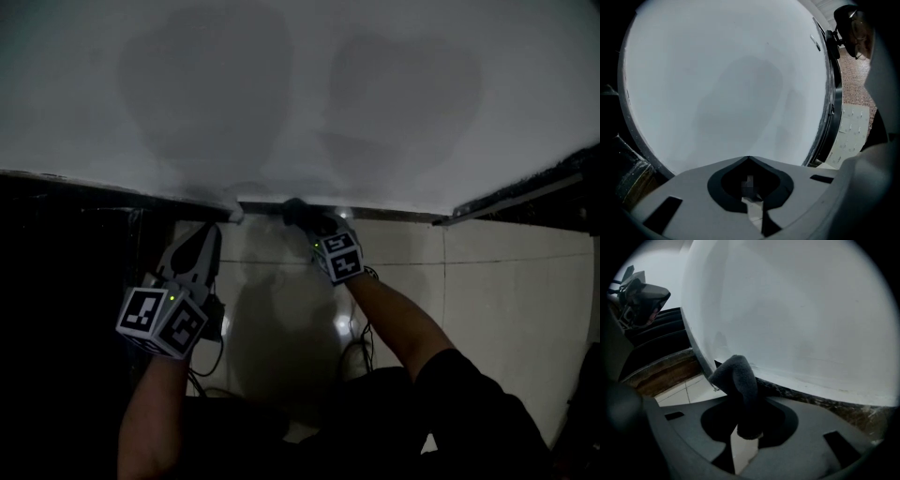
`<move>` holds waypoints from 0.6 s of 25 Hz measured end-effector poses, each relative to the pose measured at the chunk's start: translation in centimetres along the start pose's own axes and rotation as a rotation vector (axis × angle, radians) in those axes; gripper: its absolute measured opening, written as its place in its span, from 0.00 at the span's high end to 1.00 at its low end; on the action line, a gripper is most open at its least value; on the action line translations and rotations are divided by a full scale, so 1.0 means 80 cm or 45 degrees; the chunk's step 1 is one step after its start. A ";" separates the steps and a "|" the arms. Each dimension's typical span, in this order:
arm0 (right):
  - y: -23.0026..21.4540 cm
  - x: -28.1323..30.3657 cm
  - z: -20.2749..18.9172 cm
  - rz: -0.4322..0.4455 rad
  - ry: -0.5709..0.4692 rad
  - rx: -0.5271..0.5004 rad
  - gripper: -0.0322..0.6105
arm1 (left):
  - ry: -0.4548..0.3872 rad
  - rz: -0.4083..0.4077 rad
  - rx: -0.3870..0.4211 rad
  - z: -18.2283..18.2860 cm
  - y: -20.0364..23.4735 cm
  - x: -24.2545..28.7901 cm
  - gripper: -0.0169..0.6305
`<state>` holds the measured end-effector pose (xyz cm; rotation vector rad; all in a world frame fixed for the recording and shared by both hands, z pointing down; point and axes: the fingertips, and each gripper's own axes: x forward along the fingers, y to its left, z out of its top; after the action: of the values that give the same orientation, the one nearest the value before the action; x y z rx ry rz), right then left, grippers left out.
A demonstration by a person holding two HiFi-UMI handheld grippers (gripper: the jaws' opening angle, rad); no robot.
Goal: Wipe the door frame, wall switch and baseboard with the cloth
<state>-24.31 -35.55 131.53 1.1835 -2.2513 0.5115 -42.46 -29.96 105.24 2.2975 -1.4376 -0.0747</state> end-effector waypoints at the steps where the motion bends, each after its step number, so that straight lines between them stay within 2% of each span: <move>1: -0.008 -0.006 -0.004 -0.014 0.002 0.013 0.80 | 0.005 -0.007 0.002 -0.002 -0.004 0.005 0.99; 6: -0.056 -0.038 -0.026 -0.091 0.018 0.033 0.80 | 0.042 -0.044 0.029 -0.012 -0.027 0.025 0.99; 15: -0.126 -0.085 -0.055 -0.214 0.028 0.062 0.80 | 0.050 -0.076 -0.005 -0.021 -0.045 0.048 0.99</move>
<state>-11.50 -34.30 131.55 1.3708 -2.1086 0.5124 -37.22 -31.46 106.07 2.3258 -1.3489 -0.0494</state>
